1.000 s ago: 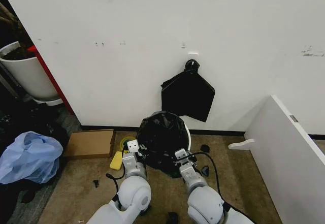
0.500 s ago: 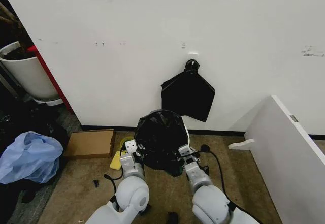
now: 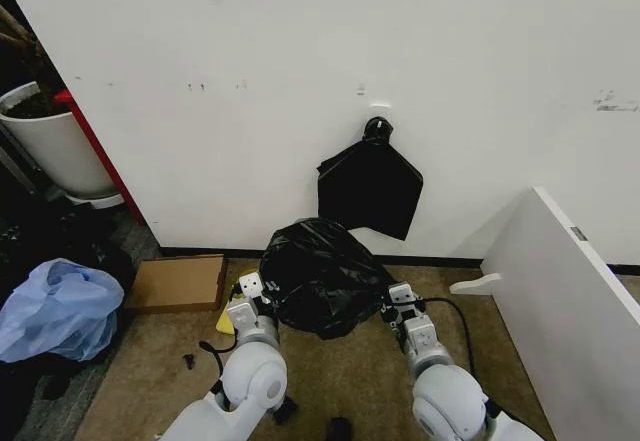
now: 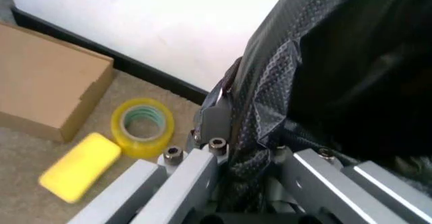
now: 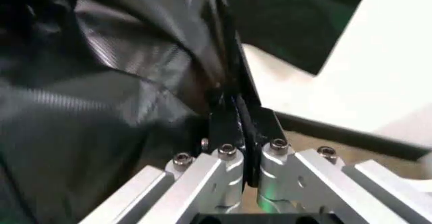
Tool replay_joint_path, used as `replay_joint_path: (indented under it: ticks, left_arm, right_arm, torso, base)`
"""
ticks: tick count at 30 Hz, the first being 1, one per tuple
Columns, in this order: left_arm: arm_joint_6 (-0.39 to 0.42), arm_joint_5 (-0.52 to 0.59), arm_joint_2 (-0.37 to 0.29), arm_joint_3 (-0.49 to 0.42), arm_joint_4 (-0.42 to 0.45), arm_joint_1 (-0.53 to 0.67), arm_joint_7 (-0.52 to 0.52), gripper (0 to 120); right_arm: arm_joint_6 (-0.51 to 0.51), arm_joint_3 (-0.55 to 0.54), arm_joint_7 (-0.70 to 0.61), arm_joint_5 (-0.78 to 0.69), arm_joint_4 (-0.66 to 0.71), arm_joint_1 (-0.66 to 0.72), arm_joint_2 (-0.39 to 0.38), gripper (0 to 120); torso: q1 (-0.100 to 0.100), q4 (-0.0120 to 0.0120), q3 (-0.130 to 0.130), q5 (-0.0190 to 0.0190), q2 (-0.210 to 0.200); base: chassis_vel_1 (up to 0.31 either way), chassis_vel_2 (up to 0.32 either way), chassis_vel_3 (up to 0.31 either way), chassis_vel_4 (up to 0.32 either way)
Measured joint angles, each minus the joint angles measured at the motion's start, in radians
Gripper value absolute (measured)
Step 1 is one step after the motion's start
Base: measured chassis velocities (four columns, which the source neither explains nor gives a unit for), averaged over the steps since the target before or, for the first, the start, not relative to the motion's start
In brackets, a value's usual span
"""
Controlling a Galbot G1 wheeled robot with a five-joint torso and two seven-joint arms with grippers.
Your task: Place the garbage bag over the trash bin.
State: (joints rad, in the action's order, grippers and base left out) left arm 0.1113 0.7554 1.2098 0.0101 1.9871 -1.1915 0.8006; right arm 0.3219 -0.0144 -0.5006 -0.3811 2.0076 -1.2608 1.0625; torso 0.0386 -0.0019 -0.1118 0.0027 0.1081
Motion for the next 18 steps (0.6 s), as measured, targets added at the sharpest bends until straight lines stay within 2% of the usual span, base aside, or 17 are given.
replay_joint_path:
  ticks: [5, 10, 18]
  left_arm:
    - [-0.017, 0.118, -0.005, 0.037, 0.039, -0.005, -0.020, 0]
    - [-0.014, 0.164, -0.026, 0.049, 0.069, -0.011, -0.049, 0]
    - [-0.002, 0.249, -0.027, 0.064, 0.098, -0.024, -0.068, 0]
  right_arm:
    - [-0.101, 0.000, 0.046, -0.051, -0.035, 0.005, 0.010, 0]
    - [-0.157, 0.010, 0.081, -0.073, -0.066, 0.006, 0.007, 0]
    - [-0.195, 0.024, 0.089, -0.081, -0.109, 0.006, 0.005, 0]
  torso:
    - [0.000, 0.0000, 0.000, -0.0001, 0.000]
    - [0.000, 0.0000, 0.000, -0.0001, 0.000]
    - [0.000, 0.0000, 0.000, -0.0001, 0.000]
  base:
    - [0.000, 0.000, 0.000, 0.000]
    - [0.000, 0.000, 0.000, 0.000]
    - [0.000, 0.000, 0.000, 0.000]
